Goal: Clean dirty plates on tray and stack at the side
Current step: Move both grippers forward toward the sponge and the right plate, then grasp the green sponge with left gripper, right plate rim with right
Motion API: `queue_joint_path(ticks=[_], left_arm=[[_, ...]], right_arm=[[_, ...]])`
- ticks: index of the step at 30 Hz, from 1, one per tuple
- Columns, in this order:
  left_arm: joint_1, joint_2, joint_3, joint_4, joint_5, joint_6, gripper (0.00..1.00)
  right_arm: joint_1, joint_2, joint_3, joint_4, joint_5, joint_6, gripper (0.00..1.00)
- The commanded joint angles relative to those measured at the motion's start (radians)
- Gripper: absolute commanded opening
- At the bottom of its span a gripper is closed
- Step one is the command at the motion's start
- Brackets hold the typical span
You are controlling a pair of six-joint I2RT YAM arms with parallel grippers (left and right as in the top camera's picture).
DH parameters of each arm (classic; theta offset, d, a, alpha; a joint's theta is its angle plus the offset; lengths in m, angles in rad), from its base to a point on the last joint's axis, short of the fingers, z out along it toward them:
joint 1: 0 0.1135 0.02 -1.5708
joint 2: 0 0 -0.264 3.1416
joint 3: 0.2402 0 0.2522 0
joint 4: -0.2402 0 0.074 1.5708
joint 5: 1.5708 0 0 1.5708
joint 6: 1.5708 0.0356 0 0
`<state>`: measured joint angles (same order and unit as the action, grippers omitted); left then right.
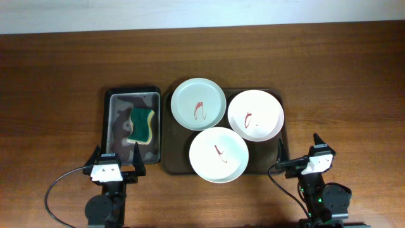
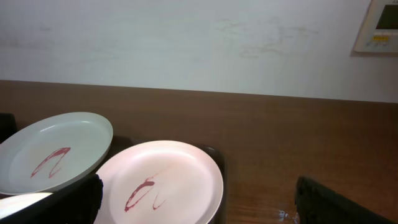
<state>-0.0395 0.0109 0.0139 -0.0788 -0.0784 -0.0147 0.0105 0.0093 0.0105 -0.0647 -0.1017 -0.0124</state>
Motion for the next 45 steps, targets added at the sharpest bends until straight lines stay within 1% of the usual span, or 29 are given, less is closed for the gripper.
queue_joint_path(ticks=[1,15,18,20,21,23,26,28,30,34,36,38,39,42,44,45], left_arm=[[0.005,-0.006,-0.005,-0.001,0.014,0.019,0.99],[0.005,-0.006,-0.005,0.017,0.015,0.019,0.99],[0.005,-0.006,-0.003,0.015,0.016,0.019,1.00],[0.005,-0.005,0.012,0.009,0.061,0.018,0.99],[0.005,-0.004,0.027,-0.023,0.064,0.019,0.99],[0.005,0.000,0.066,-0.119,0.064,0.019,0.99],[0.005,0.054,0.137,-0.168,0.079,0.019,0.99],[0.005,0.155,0.243,-0.269,0.108,0.019,0.99],[0.005,0.262,0.338,-0.325,0.110,0.019,0.99],[0.005,0.490,0.509,-0.428,0.110,0.019,0.99],[0.005,0.690,0.658,-0.558,0.121,0.019,0.99],[0.005,0.811,0.757,-0.639,0.121,0.019,0.99],[0.005,0.939,0.880,-0.734,0.122,0.019,0.99],[0.005,1.174,1.097,-0.901,0.127,0.019,0.99],[0.005,1.270,1.133,-0.926,0.153,0.019,0.99],[0.005,1.308,1.133,-0.926,0.174,0.019,0.99]], right_arm=[[0.010,-0.006,-0.005,-0.007,0.002,-0.006,0.99],[0.010,-0.004,-0.005,0.014,0.002,-0.006,0.99],[0.010,-0.004,-0.005,0.030,0.002,0.059,0.99],[0.010,-0.004,-0.005,0.026,0.002,0.136,0.99],[0.010,-0.004,0.003,0.018,0.002,0.165,0.99],[0.010,-0.003,0.039,-0.026,0.002,0.171,0.99],[0.010,0.009,0.116,-0.166,0.002,0.172,0.99],[0.010,0.057,0.187,-0.258,0.001,0.172,0.99],[0.010,0.132,0.248,-0.290,-0.004,0.172,0.99],[0.010,0.380,0.404,-0.385,-0.073,0.172,0.99],[0.010,0.579,0.533,-0.476,-0.095,0.171,0.99],[0.010,0.691,0.603,-0.523,-0.134,0.171,0.99],[0.010,0.795,0.676,-0.589,-0.173,0.171,0.99],[0.011,0.990,0.853,-0.797,-0.176,0.171,0.99],[0.011,1.079,0.940,-0.875,-0.188,0.171,0.99],[0.011,1.093,0.946,-0.875,-0.250,0.171,0.99]])
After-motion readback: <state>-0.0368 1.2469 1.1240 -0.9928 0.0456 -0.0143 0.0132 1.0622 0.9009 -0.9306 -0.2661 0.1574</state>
